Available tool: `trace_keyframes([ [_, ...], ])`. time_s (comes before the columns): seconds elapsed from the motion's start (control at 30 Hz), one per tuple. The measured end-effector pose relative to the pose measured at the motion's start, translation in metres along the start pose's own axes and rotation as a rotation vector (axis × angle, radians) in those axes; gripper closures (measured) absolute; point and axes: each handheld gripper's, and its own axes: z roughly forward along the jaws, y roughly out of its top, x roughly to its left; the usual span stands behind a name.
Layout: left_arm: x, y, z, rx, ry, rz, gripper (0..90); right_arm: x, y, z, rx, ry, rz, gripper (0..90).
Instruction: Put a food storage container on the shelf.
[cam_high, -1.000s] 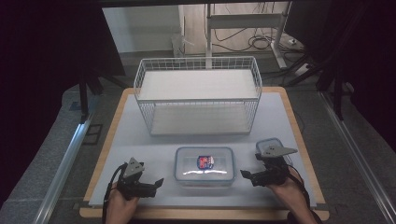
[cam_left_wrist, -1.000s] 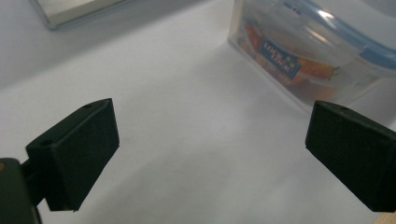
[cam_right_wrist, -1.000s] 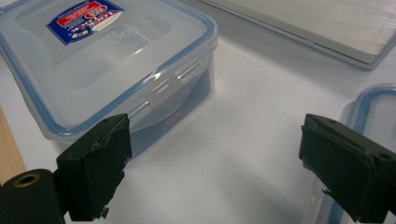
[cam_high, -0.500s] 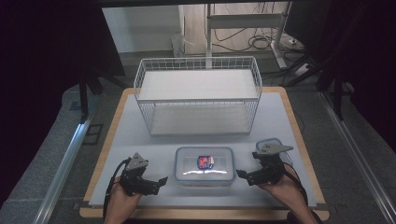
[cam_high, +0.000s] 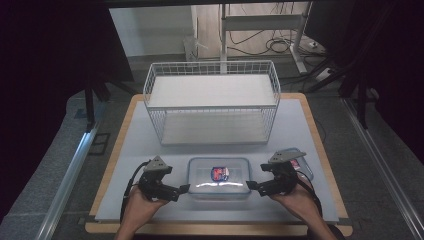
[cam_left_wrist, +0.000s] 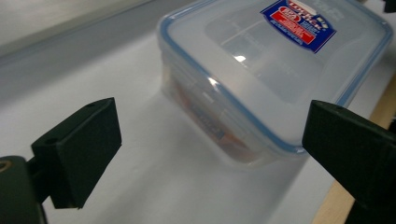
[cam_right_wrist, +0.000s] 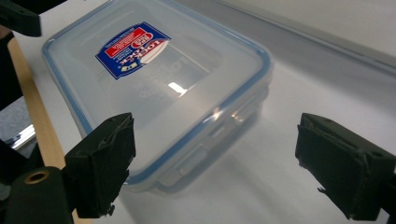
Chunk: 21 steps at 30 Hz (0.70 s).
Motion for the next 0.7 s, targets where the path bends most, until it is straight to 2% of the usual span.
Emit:
trace_keyframes([
  [0.2,0.005,0.006,0.017,0.031,-0.076,-0.021,3.4,-0.002,0.001,0.012,0.047,0.039,0.029,11.1],
  [0.43,0.005,0.012,0.033,0.057,-0.166,-0.052,2.9,-0.007,0.004,0.026,0.066,0.137,0.097,10.1],
  [0.6,0.008,0.011,0.041,0.065,-0.225,-0.087,1.9,-0.011,0.005,0.034,0.088,0.190,0.145,8.9],
  [0.7,0.009,0.011,0.042,0.066,-0.233,-0.099,1.5,-0.013,0.004,0.036,0.096,0.218,0.181,8.9],
])
